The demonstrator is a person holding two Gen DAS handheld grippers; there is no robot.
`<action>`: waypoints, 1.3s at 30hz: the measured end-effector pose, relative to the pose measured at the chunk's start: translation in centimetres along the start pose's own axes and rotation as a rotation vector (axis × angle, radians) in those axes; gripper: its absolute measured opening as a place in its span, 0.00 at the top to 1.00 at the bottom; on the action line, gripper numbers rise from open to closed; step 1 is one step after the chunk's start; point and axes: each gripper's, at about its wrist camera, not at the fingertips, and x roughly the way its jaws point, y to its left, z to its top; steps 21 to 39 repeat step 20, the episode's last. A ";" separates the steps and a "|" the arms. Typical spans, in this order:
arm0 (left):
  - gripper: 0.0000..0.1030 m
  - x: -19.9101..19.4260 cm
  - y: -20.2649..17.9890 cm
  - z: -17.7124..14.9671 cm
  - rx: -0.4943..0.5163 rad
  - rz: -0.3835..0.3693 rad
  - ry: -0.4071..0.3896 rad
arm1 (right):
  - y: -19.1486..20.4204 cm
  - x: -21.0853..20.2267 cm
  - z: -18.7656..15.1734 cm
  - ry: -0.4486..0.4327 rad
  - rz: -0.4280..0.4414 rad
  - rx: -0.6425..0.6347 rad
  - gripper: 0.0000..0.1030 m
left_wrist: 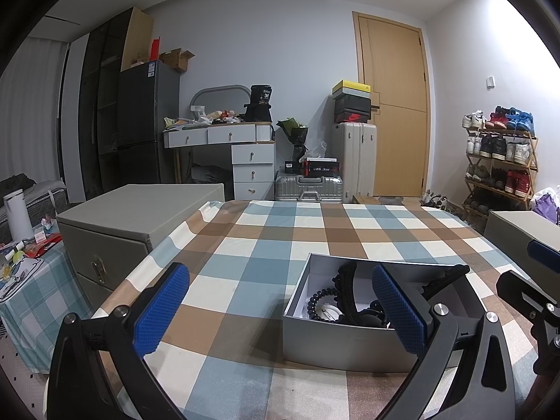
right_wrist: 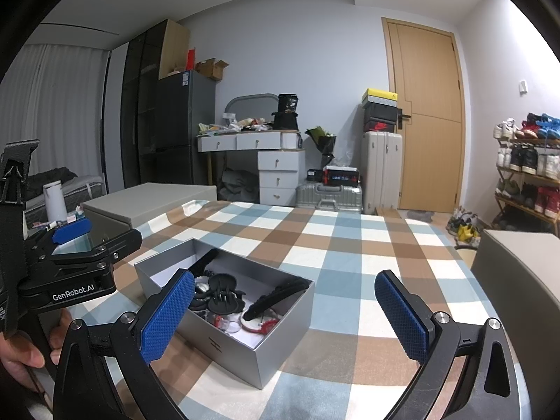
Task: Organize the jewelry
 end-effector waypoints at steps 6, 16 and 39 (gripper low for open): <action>0.01 0.1 0.0 0.0 0.000 0.000 0.000 | -0.1 0.0 0.0 -0.001 -0.002 0.001 0.00; 0.01 0.1 0.0 -0.1 0.000 0.000 0.000 | -0.1 0.0 0.0 -0.002 -0.002 0.002 0.00; 0.01 0.3 -0.1 -0.1 -0.002 0.004 0.000 | -0.1 0.0 0.0 -0.002 -0.002 0.002 0.00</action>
